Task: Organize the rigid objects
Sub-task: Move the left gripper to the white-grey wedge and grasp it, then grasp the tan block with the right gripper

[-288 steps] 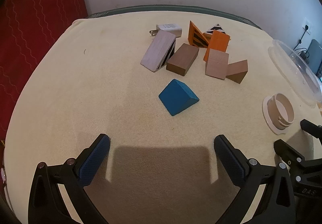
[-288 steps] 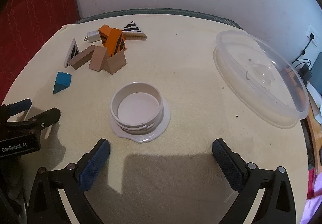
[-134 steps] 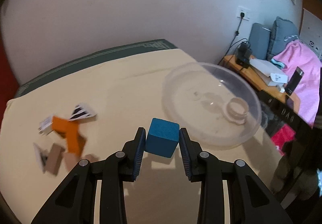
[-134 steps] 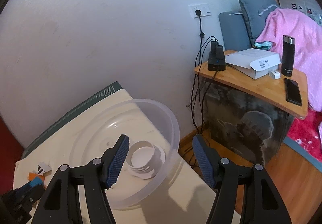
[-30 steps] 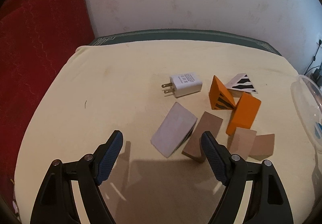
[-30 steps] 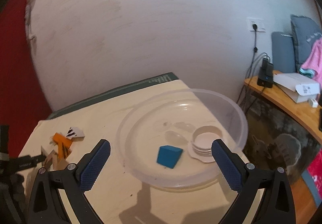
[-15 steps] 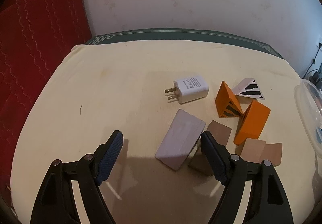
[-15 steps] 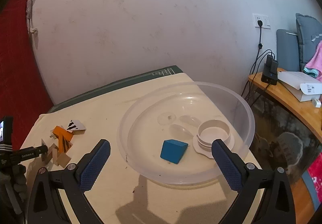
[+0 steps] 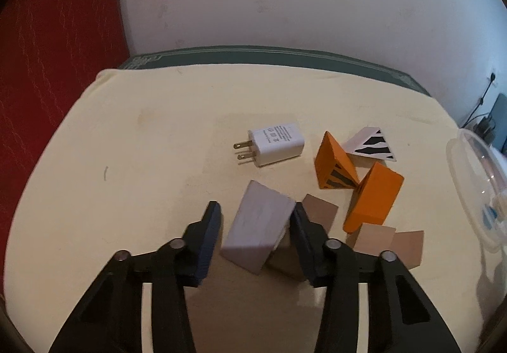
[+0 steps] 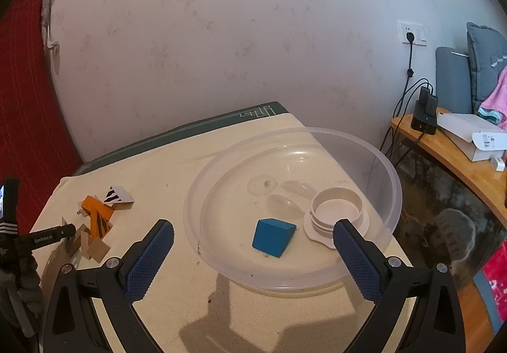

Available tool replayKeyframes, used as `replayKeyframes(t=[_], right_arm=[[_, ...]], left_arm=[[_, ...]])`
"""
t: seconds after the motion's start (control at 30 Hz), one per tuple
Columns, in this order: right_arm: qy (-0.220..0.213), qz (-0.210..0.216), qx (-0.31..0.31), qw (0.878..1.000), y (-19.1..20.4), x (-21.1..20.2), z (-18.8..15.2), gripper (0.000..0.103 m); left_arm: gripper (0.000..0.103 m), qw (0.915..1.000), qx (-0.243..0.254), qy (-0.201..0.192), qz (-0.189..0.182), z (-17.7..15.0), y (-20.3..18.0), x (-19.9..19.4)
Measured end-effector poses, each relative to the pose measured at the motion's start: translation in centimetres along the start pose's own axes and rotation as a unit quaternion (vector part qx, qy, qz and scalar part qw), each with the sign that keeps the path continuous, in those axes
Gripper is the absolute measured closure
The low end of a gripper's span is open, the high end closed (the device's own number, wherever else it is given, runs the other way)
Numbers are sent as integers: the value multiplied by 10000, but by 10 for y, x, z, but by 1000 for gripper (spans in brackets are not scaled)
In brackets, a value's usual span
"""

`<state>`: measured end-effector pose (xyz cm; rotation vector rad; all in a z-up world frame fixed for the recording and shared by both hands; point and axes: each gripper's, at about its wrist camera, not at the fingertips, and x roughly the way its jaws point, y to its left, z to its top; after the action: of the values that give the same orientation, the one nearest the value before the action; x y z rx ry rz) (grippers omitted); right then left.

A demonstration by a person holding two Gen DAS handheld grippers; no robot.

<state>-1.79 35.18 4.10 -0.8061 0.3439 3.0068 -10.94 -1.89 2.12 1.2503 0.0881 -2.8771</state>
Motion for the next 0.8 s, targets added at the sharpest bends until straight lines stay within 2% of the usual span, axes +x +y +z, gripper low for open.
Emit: replayKeyframes(t=[0.03,0.37,0.6,0.8], right_arm=[[-5,-17,-30,10000,1,0,-1,1],[41,-138,-422,9990,21,-3,-1,1],[317,262,-453,9981,50,0,-7,1],[668,879,-713,9913,91,11,-11,1]], left_arm=[[64,10000,12,-9,-22,0,-1,-1],[66,9995,45,-283,140,-1,-2,-17],[66,9984,-108,-494,267,-2,6,-32],[66,9975,-170,-660,188,-2,10,-44]])
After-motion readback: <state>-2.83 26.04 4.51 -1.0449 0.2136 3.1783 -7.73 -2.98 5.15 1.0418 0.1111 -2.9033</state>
